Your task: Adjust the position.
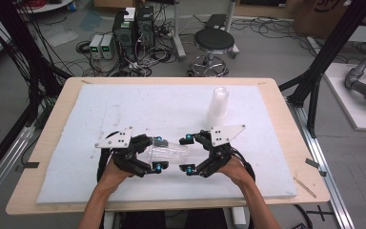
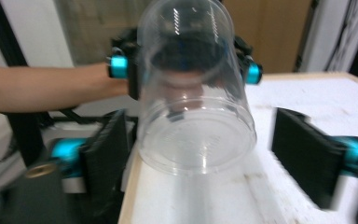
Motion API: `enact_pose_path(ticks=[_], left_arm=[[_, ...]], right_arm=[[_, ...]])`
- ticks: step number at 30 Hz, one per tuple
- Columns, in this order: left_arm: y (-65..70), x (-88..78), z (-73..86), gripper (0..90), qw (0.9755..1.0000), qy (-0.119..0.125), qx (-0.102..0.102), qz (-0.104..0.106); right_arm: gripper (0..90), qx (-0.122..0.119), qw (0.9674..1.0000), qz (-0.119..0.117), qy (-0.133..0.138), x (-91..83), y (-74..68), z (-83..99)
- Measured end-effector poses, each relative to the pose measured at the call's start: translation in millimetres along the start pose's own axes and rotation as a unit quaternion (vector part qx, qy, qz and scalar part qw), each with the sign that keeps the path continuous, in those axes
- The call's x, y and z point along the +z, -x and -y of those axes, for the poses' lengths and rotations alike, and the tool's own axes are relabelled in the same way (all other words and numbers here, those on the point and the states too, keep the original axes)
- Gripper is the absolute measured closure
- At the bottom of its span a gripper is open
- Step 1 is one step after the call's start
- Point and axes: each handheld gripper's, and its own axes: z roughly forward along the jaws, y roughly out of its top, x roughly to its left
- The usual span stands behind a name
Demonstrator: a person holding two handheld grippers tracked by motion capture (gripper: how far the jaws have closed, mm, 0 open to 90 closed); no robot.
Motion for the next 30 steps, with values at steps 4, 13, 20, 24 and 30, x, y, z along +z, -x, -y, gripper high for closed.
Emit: enact_pose_path(ticks=[4,13,20,24,30], left_arm=[[0.1,-1.2,-0.4,31.3,1.0000,-0.001,-0.001,-0.003],[-6.7,-9.8,-13.3,31.7,0.9976,-0.059,0.008,-0.034],[-21.2,-7.2,-29.9,31.7,0.9830,-0.172,0.006,-0.064],[-31.9,-2.4,-41.2,31.6,0.9632,-0.258,0.011,-0.074],[-43.1,8.4,-54.2,31.5,0.9385,-0.335,0.018,-0.080]], right_arm=[[14.8,0.000,1.0000,0.000,-0.006,2.9,-1.3,-1.1],[14.8,0.015,0.9977,0.062,-0.022,-9.1,-1.1,6.2],[14.9,0.043,0.9880,0.143,-0.038,-26.7,-1.2,21.6],[14.9,0.057,0.9776,0.195,-0.055,-35.9,-3.0,33.5],[14.9,0.082,0.9577,0.261,-0.090,-49.2,-5.9,51.1]])
